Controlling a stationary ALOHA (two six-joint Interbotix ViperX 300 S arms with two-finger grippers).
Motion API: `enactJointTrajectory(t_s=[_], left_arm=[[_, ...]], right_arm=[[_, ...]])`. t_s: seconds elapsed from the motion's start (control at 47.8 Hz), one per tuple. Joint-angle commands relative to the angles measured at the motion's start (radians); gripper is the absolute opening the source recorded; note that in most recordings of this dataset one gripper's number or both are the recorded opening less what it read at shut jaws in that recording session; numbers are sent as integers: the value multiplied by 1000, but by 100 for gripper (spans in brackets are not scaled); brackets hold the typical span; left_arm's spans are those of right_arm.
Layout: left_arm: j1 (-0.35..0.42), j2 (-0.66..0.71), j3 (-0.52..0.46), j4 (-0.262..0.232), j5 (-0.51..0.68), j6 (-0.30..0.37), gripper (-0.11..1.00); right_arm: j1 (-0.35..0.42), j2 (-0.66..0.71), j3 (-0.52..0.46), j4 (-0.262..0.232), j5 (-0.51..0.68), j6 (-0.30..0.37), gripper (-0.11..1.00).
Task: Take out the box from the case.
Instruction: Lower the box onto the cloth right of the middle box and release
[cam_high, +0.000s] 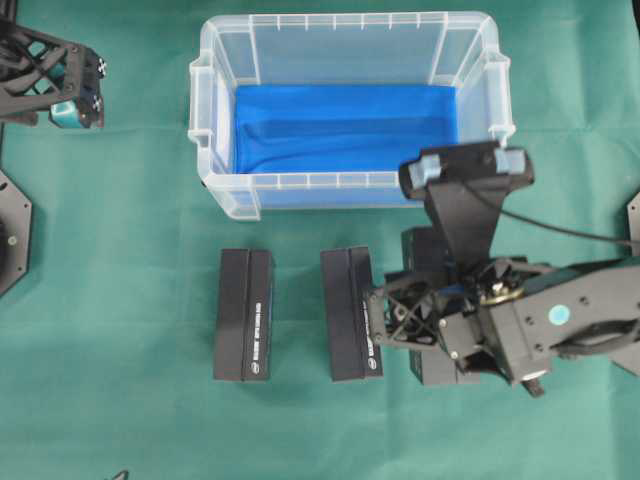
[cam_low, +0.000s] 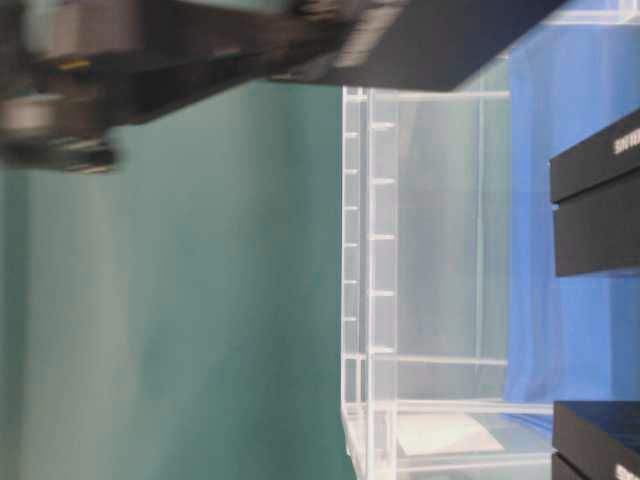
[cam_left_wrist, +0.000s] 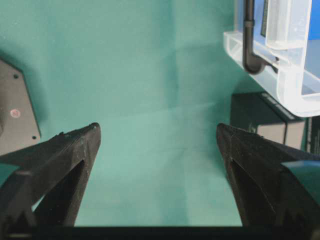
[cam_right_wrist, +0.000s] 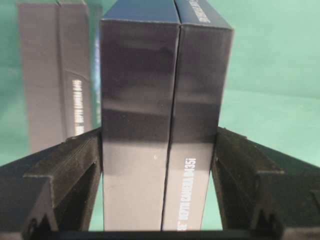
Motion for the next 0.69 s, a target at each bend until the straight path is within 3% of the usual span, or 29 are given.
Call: enactJointTrajectory(t_s=[0.0, 0.335, 0.669], left_arm=[[-2, -9, -9, 0, 0, 0, 97], [0, -9, -9, 0, 2, 0, 97], [0, -9, -9, 0, 2, 2, 97]], right_arm=[[8, -14, 49, 9, -60, 14, 64], [6, -15, 229, 17, -239, 66, 64], [-3, -15, 290, 18, -313, 64, 64]])
